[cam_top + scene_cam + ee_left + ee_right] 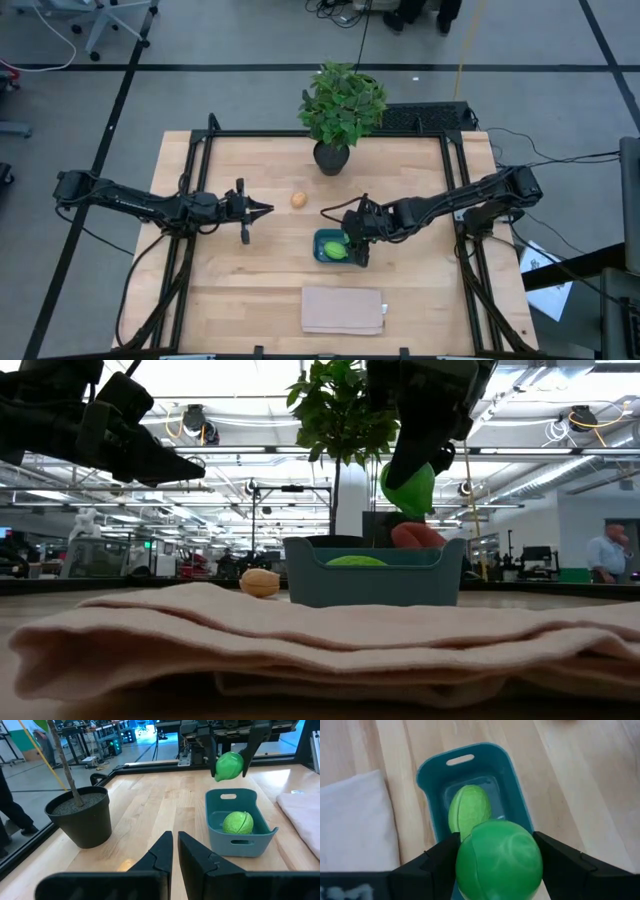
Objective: Pick and placing Produce into tupperware
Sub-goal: Put the green pear into the blue bin
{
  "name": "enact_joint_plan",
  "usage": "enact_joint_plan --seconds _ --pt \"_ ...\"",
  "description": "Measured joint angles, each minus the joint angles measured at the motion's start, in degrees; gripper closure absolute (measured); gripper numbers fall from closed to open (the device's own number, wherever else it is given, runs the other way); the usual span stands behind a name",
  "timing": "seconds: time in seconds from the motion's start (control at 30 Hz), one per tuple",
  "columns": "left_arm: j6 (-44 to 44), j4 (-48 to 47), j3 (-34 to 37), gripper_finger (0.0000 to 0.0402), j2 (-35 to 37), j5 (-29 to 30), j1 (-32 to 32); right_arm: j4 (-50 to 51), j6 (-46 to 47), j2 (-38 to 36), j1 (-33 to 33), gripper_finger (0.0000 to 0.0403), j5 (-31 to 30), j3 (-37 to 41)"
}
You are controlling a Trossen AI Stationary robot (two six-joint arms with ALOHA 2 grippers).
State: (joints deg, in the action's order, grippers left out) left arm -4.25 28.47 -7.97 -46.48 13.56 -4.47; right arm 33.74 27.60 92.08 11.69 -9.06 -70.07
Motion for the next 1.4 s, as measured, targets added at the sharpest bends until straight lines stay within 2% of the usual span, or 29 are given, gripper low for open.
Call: enact_joint_plan --seconds 0.2,0.33,0.57,0.73,0.93,1.2,1.4 --pt "0.00 0.00 0.00 0.0369 0.00 0.00 0.00 0.78 0.08 0.59 1.35 0.0188 -0.09 -2.43" --pt "0.00 -0.01 0.00 0.0369 0.00 0.00 0.00 10.41 -0.31 4.75 0.64 0.0188 -0.80 -7.83" --pt "0.00 -0.08 0.00 0.0369 0.00 0.00 0.00 25.36 -3.87 15.40 1.01 0.0183 -1.19 -21.71" --pt "0.00 -0.53 0.00 0.0369 0.00 0.00 0.00 32.51 -3.12 19.45 0.90 0.0181 -3.33 -27.34" --pt "0.00 -0.81 0.00 0.0369 -0.02 0.00 0.00 34.17 0.05 21.35 1.01 0.0180 -3.25 -28.40" --pt "0.00 -1.38 0.00 0.0369 -0.01 0.00 0.00 32.06 1.54 21.25 1.95 0.0180 -2.66 -27.91" --pt "0.00 -1.47 0.00 0.0369 -0.02 0.00 0.00 27.61 1.87 21.30 2.22 0.0179 0.24 -26.25"
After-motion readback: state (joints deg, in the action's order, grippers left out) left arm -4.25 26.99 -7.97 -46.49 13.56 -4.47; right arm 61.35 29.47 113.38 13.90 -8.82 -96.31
